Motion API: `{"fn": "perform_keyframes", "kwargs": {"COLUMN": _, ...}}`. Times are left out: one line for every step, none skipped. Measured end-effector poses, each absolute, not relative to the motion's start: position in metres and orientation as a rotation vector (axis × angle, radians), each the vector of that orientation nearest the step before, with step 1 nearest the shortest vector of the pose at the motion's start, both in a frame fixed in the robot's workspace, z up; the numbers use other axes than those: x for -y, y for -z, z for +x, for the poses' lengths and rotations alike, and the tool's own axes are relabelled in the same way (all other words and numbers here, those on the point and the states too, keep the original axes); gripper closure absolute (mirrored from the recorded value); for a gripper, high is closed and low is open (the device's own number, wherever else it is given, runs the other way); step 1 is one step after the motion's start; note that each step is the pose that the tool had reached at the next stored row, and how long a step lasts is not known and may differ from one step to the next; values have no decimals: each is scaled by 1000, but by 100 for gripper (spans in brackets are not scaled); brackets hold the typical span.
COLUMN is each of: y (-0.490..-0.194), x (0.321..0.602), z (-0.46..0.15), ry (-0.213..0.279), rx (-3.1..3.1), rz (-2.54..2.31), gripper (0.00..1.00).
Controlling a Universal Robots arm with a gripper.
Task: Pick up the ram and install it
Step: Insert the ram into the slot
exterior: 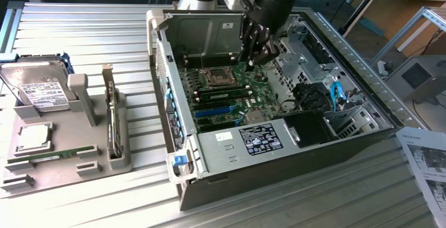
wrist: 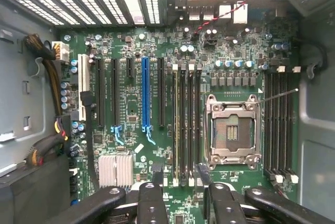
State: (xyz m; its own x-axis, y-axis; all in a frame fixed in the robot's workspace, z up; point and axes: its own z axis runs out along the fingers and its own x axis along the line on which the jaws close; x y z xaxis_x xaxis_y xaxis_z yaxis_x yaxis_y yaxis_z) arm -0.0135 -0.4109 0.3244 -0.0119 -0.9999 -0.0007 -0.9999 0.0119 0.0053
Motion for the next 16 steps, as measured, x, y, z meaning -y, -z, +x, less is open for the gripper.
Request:
{"fn": "perform_keyframes", "kwargs": {"y": -326, "x": 411, "z": -14, "ry": 7, "rx": 2232, "rz": 2206, "gripper": 62}}
{"fn": "perform_keyframes", "kwargs": {"y": -328, "x": 411, "z": -14, "ry": 7, "rx": 2232, "rz": 2206, "gripper": 62}}
{"fn": "perform_keyframes", "kwargs": {"y": -329, "x": 411, "z": -14, "ry": 7, "rx": 2232, "rz": 2206, "gripper": 62}}
{"fn": "perform_keyframes", "kwargs": {"y": -330, "x": 411, "z": -14, "ry": 7, "rx": 2232, "rz": 2206, "gripper": 62}}
{"fn": "perform_keyframes", "kwargs": {"y": -332, "x": 411, "z": -14, "ry": 7, "rx": 2232, "rz": 2206, "gripper": 62}}
{"fn": "perform_keyframes", "kwargs": {"y": -333, "x": 411, "z": -14, "ry": 7, "rx": 2232, "rz": 2206, "gripper": 62}}
{"fn": "perform_keyframes", "kwargs": {"y": -335, "x": 411, "z": -14, "ry": 7, "rx": 2232, "rz": 2206, "gripper": 62}}
{"fn": "perform_keyframes", "kwargs": {"y": -338, "x": 411, "z": -14, "ry": 7, "rx": 2232, "rz": 2206, "gripper": 62}}
{"fn": "perform_keyframes", "kwargs": {"y": -341, "x": 411, "z": -14, "ry": 7, "rx": 2232, "rz": 2206, "gripper": 62}}
{"fn": "perform_keyframes", "kwargs": {"y": -343, "x": 411, "z": -14, "ry": 7, "rx": 2232, "rz": 2206, "gripper": 62}}
{"fn": "perform_keyframes", "kwargs": {"y": -345, "x": 411, "z": -14, "ry": 7, "rx": 2232, "rz": 2206, "gripper": 62}}
{"fn": "perform_keyframes", "kwargs": {"y": -348, "x": 411, "z": -14, "ry": 7, "rx": 2232, "rz": 2206, "gripper": 62}}
{"fn": "perform_keyframes", "kwargs": {"y": -350, "x": 411, "z": -14, "ry": 7, "rx": 2232, "rz": 2206, "gripper": 62}}
{"fn": "perform_keyframes", "kwargs": {"y": -353, "x": 411, "z": -14, "ry": 7, "rx": 2232, "rz": 2206, "gripper": 62}}
{"fn": "perform_keyframes", "kwargs": {"y": -355, "x": 411, "z": -14, "ry": 7, "rx": 2232, "rz": 2206, "gripper": 62}}
{"fn": "perform_keyframes", "kwargs": {"y": -357, "x": 411, "z": -14, "ry": 7, "rx": 2232, "rz": 2206, "gripper": 62}}
